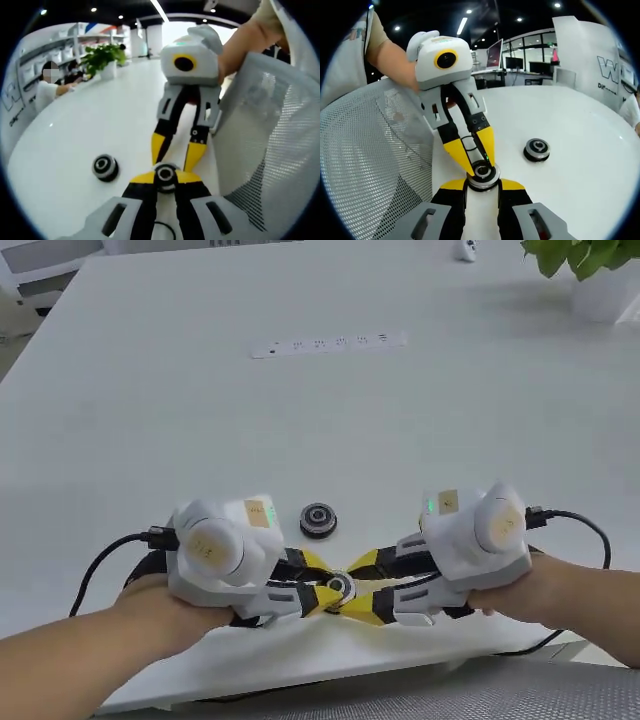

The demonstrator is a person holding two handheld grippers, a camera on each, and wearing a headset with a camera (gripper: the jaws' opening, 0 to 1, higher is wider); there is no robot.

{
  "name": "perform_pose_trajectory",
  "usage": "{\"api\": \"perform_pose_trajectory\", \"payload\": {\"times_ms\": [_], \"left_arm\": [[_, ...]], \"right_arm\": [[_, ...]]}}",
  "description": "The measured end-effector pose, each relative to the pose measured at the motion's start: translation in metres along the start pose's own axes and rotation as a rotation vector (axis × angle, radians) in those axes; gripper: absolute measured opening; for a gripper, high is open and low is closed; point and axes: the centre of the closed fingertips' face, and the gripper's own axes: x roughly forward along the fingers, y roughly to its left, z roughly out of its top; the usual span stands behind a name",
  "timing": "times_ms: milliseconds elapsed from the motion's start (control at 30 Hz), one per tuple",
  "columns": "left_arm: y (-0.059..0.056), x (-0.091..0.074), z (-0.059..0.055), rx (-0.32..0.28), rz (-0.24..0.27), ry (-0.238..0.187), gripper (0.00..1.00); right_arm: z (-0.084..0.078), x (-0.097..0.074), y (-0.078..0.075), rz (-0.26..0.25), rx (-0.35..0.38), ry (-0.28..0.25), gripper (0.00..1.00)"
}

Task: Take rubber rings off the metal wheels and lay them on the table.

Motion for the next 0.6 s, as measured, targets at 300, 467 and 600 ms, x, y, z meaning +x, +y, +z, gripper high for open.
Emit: {"api": "perform_pose_trajectory", "payload": {"times_ms": [300, 467, 600], "left_arm": [[0.0, -0.0003, -0.0005, -0.004, 0.001, -0.01, 0.13], [-0.0001, 0.0001, -0.0004, -0.006, 0.002, -0.012, 0.13], [-0.0002, 0.0002, -0.0007, -0.006, 0.003, -0.013, 0.13]], "right_arm": [[-0.0021, -0.0016, -0.0004, 0.0, -0.002, 0.005, 0.19], [-0.0035, -0.0031, -0.0004, -0.001, 0.003, 0.004, 0.17], [-0.0052, -0.0044, -0.0009, -0.002, -0.009, 0.013, 0.15]]}}
